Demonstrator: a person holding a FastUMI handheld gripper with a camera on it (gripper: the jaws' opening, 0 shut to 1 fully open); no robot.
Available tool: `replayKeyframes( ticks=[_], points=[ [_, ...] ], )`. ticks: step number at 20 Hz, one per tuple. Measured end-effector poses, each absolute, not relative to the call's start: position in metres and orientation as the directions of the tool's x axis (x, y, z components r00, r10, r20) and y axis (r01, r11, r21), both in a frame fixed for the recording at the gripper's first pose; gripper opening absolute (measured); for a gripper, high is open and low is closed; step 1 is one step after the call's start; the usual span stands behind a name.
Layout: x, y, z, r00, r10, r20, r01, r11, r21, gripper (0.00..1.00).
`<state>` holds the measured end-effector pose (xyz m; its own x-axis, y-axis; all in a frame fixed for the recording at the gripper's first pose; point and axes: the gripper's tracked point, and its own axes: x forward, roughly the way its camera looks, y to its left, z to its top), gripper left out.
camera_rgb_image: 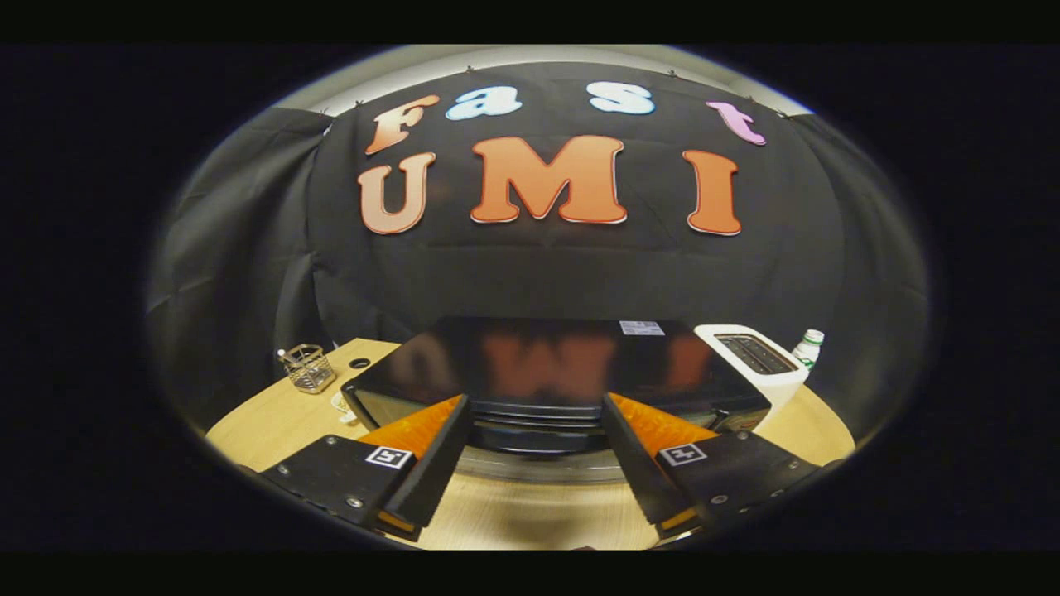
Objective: Open the toaster oven, put the food inside, and close the toaster oven door.
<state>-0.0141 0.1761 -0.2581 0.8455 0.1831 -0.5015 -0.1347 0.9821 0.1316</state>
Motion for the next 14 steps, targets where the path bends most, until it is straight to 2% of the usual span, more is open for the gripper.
replayKeyframes(
  ticks=[2,6,10,14],
  points=[
    [-0.019,0.176,-0.259,0.845,0.190,-0.500,-0.145,0.981,0.128,0.88],
    [-0.054,0.177,-0.259,0.802,0.238,-0.548,-0.194,0.971,0.138,0.86],
    [-0.101,0.190,-0.274,0.694,0.346,-0.631,-0.264,0.938,0.225,0.86],
    [-0.135,0.195,-0.296,0.602,0.402,-0.690,-0.233,0.915,0.330,0.86]
  ],
)
